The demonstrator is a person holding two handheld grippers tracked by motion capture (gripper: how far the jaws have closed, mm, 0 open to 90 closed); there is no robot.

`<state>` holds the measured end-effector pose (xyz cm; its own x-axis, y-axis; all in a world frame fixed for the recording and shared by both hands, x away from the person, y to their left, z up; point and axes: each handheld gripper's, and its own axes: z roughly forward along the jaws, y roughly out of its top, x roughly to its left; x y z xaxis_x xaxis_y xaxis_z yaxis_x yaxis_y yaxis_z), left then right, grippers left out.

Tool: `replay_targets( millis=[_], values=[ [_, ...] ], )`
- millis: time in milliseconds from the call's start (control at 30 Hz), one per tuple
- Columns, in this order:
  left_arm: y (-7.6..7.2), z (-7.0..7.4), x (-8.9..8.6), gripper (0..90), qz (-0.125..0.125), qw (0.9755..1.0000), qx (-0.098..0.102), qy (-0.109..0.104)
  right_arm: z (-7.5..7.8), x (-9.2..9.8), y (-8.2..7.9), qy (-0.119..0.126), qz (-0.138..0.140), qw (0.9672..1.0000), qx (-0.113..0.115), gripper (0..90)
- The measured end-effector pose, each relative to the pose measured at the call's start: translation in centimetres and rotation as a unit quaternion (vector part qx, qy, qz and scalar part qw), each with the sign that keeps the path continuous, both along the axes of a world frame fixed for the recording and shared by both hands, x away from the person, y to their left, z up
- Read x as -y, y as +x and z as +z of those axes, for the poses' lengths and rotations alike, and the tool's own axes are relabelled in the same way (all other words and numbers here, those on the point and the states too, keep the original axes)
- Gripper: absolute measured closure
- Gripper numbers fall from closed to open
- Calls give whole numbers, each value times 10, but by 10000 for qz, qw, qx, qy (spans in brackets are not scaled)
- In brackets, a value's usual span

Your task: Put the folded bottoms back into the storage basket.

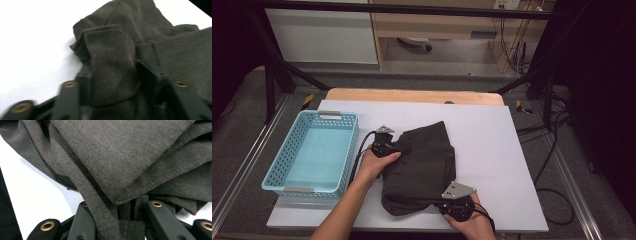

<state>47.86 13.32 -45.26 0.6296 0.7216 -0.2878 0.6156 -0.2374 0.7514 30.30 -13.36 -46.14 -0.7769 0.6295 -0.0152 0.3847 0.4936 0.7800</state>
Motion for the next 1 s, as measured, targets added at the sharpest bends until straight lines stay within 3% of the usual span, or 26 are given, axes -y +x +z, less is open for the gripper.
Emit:
replay_targets(
  millis=[267,400,500,767,1000],
  values=[
    [-6,5,4,668,83,9996,240,157,0,0,0,-20,37,10000,45,731],
    [-9,15,5,703,143,9991,325,235,3,-1,-2,-37,101,9998,159,741],
    [-12,29,4,711,138,9988,441,139,8,-1,-5,-16,183,9994,303,748],
    [-16,72,-3,720,5,9968,771,215,27,-7,-9,277,425,9970,576,757],
    [-16,103,-12,723,14,9952,950,249,45,-15,-4,350,551,9951,745,758]
  ],
)
